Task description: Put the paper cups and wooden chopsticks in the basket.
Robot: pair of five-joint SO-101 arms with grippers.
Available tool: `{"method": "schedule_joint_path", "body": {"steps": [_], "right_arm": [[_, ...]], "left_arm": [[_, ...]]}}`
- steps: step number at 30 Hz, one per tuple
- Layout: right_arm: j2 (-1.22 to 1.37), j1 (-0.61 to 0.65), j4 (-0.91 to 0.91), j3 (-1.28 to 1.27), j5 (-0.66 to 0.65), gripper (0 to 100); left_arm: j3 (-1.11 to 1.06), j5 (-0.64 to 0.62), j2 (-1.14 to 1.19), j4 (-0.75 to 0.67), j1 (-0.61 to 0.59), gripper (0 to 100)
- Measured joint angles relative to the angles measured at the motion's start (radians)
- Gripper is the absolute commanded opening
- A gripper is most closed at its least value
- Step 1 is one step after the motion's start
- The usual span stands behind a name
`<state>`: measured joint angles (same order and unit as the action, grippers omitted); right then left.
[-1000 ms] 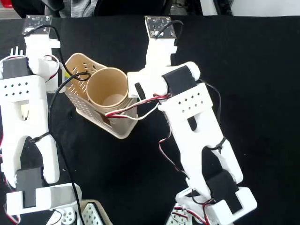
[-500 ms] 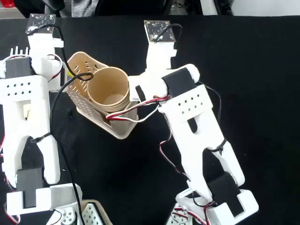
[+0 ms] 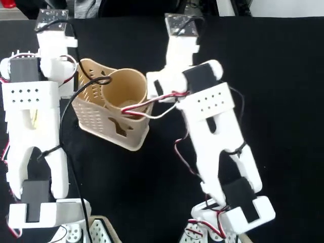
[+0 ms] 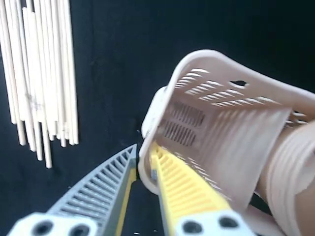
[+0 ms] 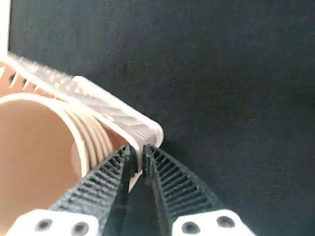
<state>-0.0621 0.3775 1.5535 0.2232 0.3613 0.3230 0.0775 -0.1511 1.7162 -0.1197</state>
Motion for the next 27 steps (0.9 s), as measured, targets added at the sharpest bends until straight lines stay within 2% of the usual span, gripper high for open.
{"method": "schedule_joint_path", "body": {"steps": [11, 19, 22, 27], "right_arm": [[0.029, -0.035, 0.002, 0.133, 0.000, 1.1], [0.029, -0.026, 0.000, 0.161, -0.015, 1.1], [0.029, -0.040, 0.000, 0.161, -0.043, 1.1], [0.031, -0.081, 0.026, 0.187, -0.089, 1.1]], "left_arm": [[0.055, -0.101, -0.002, 0.034, 0.089, 3], [-0.161, -0.103, -0.221, 0.034, 0.238, 3], [-0.196, -0.100, -0.319, 0.041, 0.244, 3], [-0.213, -0.098, -0.331, -0.012, 0.143, 3]]}}
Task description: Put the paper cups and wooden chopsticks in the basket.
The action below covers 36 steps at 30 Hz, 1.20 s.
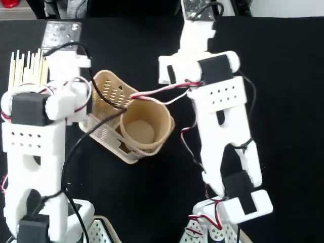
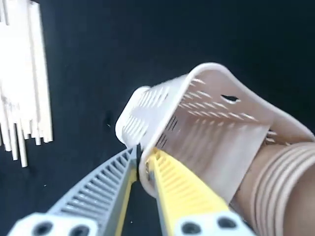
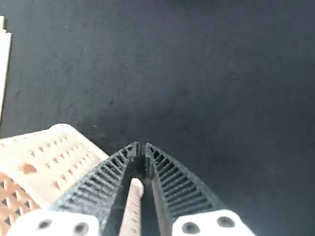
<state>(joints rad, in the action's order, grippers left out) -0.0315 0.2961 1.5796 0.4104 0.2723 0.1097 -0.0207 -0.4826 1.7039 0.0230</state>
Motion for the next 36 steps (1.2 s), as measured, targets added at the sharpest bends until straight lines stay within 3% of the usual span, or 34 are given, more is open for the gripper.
{"method": "schedule_joint_path", "body": {"steps": [3, 9, 18, 29, 36], "right_arm": [[-0.026, -0.020, 0.032, 0.061, -0.028, 1.2], [-0.083, -0.087, 0.107, 0.235, -0.034, 1.2], [-0.094, -0.209, 0.149, 0.313, -0.071, 1.2], [-0.100, -0.328, 0.149, 0.138, -0.078, 1.4], [-0.100, -0.402, 0.120, -0.160, -0.256, 1.3]], "left_arm": [[-0.002, 0.002, 0.049, -0.021, -0.017, 7], [0.029, 0.002, 0.118, -0.066, -0.015, 32], [0.117, 0.000, 0.118, -0.066, -0.064, 31], [0.236, 0.000, 0.126, -0.066, -0.402, 31], [0.121, 0.066, 0.130, -0.235, -0.615, 31]]}}
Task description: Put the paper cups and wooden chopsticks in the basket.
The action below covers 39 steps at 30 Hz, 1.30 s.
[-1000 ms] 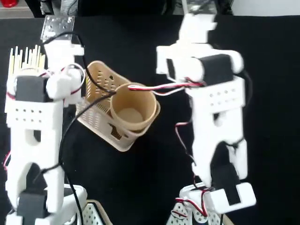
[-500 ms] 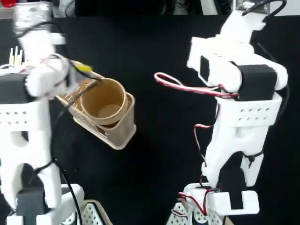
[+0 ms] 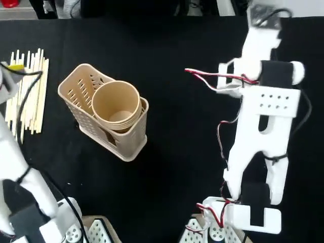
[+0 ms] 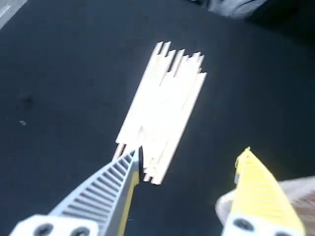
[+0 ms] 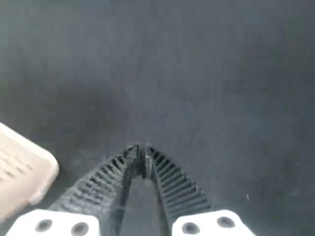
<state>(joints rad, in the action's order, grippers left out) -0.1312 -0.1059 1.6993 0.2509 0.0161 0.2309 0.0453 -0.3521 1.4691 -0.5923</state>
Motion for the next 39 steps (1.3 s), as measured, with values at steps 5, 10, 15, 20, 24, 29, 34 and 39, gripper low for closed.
{"method": "schedule_joint_path", "body": {"steps": [5, 10, 15, 20, 24, 29, 34, 39], "right_arm": [[0.002, -0.008, -0.270, -0.344, -0.086, 1.3], [0.002, -0.008, -0.528, -0.629, -0.106, 1.3], [0.002, -0.006, -0.753, -0.850, -0.051, 1.3], [0.002, 0.026, -0.901, -0.977, -0.031, 1.3], [0.002, 0.057, -0.974, -1.023, -0.031, 1.3], [0.002, 0.064, -1.002, -1.031, -0.031, 1.3], [0.002, 0.064, -1.002, -1.031, -0.031, 1.3], [0.002, 0.064, -1.002, -1.031, -0.031, 1.3]], "left_arm": [[-0.222, 0.072, 0.086, -0.236, -0.068, 31], [-0.230, 0.103, 0.282, -0.374, -0.109, 31], [-0.054, 0.104, 0.588, -0.379, -0.120, 31], [0.287, 0.101, 0.925, -0.261, -0.115, 27], [0.631, 0.115, 1.191, -0.132, -0.098, 23], [1.054, 0.150, 1.476, 0.025, -0.068, 22], [1.335, 0.152, 1.659, 0.138, -0.055, 10], [1.376, 0.152, 1.669, 0.184, -0.048, 3]]}}
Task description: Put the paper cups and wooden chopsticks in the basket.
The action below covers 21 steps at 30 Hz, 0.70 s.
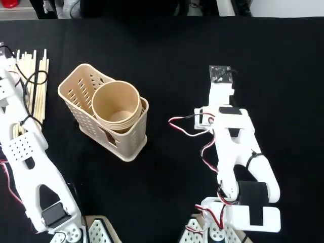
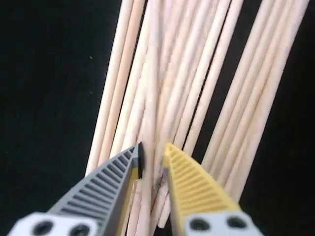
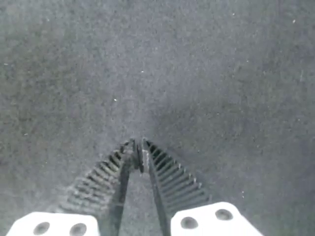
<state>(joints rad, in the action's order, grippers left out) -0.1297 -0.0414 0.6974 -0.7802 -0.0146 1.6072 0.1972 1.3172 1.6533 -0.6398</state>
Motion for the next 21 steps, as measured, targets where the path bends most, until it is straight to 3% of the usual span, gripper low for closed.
{"method": "schedule_joint_path", "body": {"steps": [9, 21], "right_arm": [[0.000, 0.000, -0.002, 0.000, 0.000, 1.3], [0.000, 0.000, -0.002, 0.000, 0.000, 1.3]], "left_arm": [[0.005, 0.008, 0.000, 0.091, 0.002, 3], [-0.069, 0.046, -0.055, 0.100, -0.032, 3]]}}
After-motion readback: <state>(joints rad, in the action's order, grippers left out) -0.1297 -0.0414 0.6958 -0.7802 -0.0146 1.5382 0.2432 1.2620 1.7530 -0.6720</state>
